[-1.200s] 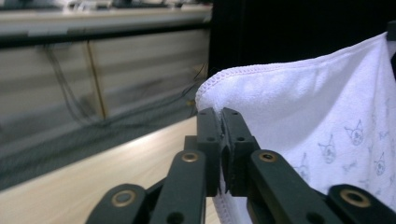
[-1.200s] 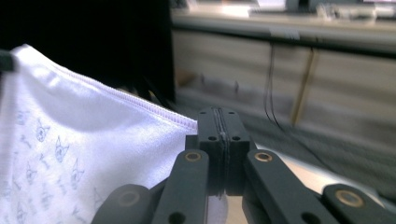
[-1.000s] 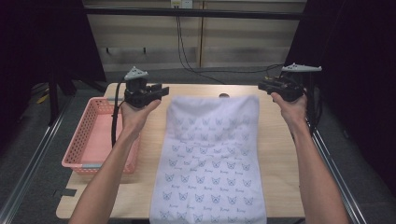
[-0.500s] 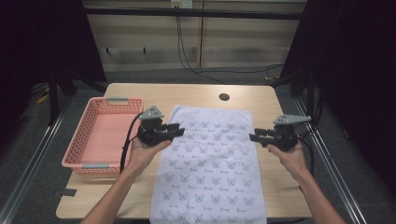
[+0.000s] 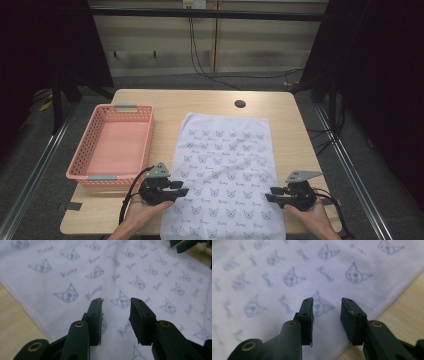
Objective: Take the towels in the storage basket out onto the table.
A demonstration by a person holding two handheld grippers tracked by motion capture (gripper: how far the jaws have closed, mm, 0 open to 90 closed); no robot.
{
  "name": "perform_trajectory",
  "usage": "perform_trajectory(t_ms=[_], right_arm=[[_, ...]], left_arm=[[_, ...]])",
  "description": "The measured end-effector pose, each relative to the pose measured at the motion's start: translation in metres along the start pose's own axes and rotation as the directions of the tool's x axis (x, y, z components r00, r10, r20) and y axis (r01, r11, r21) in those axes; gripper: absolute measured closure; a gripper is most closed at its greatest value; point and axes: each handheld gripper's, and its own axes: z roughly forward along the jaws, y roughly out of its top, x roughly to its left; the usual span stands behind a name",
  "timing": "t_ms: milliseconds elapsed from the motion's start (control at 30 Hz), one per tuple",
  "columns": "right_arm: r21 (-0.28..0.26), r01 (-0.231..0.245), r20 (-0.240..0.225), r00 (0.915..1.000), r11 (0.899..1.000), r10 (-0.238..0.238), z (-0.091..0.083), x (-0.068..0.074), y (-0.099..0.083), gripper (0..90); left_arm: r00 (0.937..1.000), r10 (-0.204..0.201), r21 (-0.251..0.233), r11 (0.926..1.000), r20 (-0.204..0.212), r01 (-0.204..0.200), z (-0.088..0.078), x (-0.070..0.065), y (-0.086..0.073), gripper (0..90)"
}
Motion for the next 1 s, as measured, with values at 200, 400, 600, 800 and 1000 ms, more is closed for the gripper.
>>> perform_trajectory(t_ms=[200,400,600,800,1000], right_arm=[[0.009,0.042,0.085,0.9955,0.999,-0.043,-0.001,-0.009,0.001,66.5],[-0.014,0.029,0.11,0.9936,0.999,-0.027,-0.001,-0.025,0.001,71.7],[0.006,0.048,0.149,0.9876,0.999,-0.048,-0.003,-0.018,0.0,87.0],[0.02,0.04,0.125,0.9912,0.999,-0.043,-0.013,-0.013,-0.01,89.5],[0.072,0.054,0.05,0.9971,0.996,-0.057,-0.031,-0.004,-0.027,89.6]], left_arm=[[0.9979,0.017,0.007,0.9998,-0.062,-0.017,0.006,0.005,-0.002,56.6],[0.9934,0.089,0.048,0.9951,-0.072,-0.086,0.014,-0.005,-0.008,64.0],[0.9903,0.11,0.059,0.9927,-0.084,-0.105,0.014,-0.011,-0.01,86.1],[0.9926,0.114,0.072,0.9913,-0.043,-0.111,0.012,-0.022,-0.015,86.8],[0.9959,0.09,0.092,0.9916,0.011,-0.091,0.008,-0.038,-0.022,86.7]])
